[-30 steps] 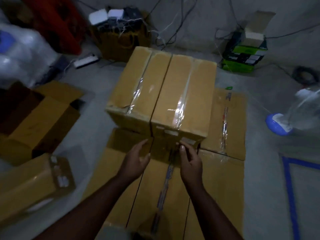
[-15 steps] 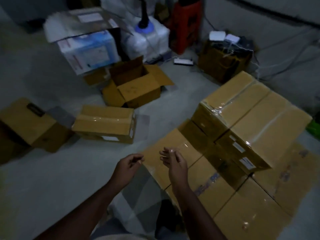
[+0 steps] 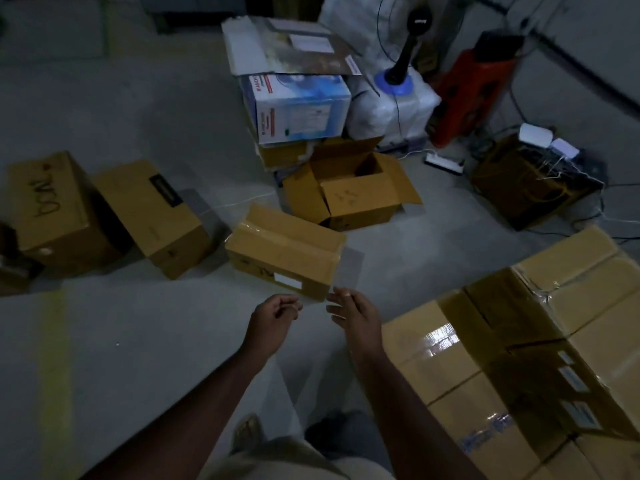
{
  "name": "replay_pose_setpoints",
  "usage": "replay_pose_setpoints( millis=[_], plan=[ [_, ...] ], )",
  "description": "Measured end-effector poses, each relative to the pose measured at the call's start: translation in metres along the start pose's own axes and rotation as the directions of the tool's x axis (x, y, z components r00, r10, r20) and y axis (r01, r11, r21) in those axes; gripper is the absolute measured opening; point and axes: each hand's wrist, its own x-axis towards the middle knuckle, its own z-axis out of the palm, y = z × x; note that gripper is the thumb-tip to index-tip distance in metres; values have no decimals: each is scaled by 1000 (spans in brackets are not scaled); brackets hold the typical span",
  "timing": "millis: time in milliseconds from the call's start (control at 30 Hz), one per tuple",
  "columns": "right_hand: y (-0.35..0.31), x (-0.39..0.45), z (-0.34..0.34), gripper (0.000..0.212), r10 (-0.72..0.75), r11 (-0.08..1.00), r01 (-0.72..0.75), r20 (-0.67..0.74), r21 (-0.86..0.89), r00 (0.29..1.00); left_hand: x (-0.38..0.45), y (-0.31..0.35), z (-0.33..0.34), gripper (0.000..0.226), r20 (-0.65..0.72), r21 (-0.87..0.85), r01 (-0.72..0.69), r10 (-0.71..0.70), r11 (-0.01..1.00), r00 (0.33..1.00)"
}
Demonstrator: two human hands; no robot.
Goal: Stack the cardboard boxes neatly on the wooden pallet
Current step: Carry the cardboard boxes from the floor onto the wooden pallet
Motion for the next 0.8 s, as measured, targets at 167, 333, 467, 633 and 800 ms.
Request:
replay_pose_setpoints(
  millis=[167, 333, 467, 633, 800],
  plan=[
    [-9, 71, 18, 24, 24, 997, -22, 33, -73, 999, 82, 13, 2, 21, 38, 21, 60, -60, 998, 997],
    [-6, 198, 52, 21, 64, 990, -39, 189, -132, 980, 195, 29, 14, 23, 0, -42, 201, -201, 979, 979],
    [36, 335, 69, 25, 196, 979, -190, 80, -77, 977, 306, 15, 33, 15, -67, -130, 348, -358, 928, 931],
    [133, 487, 77, 15, 260, 936, -230, 84, -267, 962, 443, -61, 81, 33, -62, -192, 503, -522, 843, 850],
    [230, 610, 64, 29, 236, 823, -202, -5, -530, 972, 544, -141, 125, 16, 36, -462, 672, -745, 579, 666]
  ],
)
